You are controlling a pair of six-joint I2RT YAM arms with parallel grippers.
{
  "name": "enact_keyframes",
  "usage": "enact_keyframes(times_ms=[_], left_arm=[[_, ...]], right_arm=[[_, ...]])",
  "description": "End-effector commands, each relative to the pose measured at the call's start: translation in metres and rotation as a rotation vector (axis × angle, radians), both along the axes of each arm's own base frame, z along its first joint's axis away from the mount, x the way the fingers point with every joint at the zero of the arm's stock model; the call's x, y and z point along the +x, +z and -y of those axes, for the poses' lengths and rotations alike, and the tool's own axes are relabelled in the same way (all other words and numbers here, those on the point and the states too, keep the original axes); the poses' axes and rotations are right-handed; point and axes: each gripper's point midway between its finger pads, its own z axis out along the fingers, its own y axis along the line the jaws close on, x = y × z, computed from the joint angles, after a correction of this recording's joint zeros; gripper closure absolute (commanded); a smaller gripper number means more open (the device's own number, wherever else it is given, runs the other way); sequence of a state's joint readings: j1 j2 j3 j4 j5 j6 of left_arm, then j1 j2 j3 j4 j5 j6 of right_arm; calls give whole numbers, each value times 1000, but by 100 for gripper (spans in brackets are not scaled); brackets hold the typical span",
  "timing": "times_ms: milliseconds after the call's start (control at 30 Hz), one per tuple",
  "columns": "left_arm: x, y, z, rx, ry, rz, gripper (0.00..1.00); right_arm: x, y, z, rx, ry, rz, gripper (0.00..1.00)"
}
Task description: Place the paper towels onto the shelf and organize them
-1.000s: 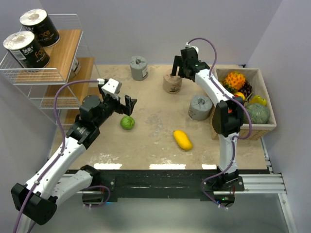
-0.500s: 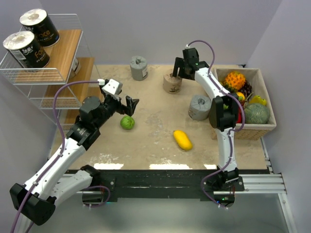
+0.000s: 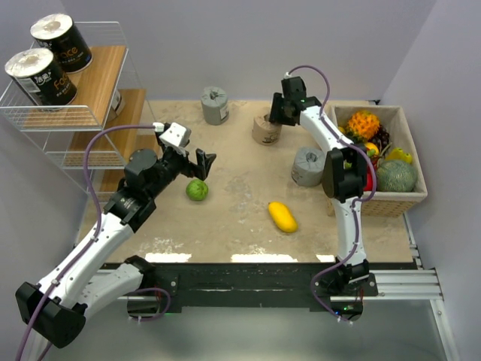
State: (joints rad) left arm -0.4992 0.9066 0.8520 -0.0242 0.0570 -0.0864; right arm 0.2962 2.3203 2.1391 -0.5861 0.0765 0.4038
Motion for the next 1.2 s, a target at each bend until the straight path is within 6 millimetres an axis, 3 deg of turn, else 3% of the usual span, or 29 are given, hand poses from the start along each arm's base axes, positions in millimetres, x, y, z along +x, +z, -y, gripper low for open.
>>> enact_keyframes(times_ms=[0,133,200,267,300,333,500,533,633,733,800,900,1033,1167], left_arm=[[2,5,2,-16,-2,21,1],[1,5,2,-19,0,21,1],[1,6,1,-19,3,23,1],[1,7,1,-20,6,26,1],[1,8,1,-22,6,27,2],[1,7,0,-22,9,25,1],[2,7,-1,-20,13,26,2],[2,6,-1,-18,13,24,2],[5,4,-1,-14,21,17,2],[8,0,1,-2,21,3,3],[9,-2,1,3,19,-1,3],[10,-3,2,13,20,0,3],[12,-10,0,60,30,-44,3],[16,-6,16,102,-1,-75,3]], right_arm=[[-12,22,-13,60,55,14,51],[-36,20,-22,68,90,-26,55],[-46,33,-29,82,111,-9,57],[-65,29,-43,79,145,-30,58],[-73,40,-48,86,160,-15,58],[-88,32,-61,76,186,-39,58],[-132,36,-98,97,243,-40,59],[-148,33,-106,113,249,-55,59],[-170,24,-120,143,248,-65,59],[-183,28,-131,151,263,-48,56],[-185,30,-132,150,257,-38,53],[-183,34,-130,146,243,-29,41],[-185,67,-121,129,241,23,27],[-194,112,-96,90,214,116,23]])
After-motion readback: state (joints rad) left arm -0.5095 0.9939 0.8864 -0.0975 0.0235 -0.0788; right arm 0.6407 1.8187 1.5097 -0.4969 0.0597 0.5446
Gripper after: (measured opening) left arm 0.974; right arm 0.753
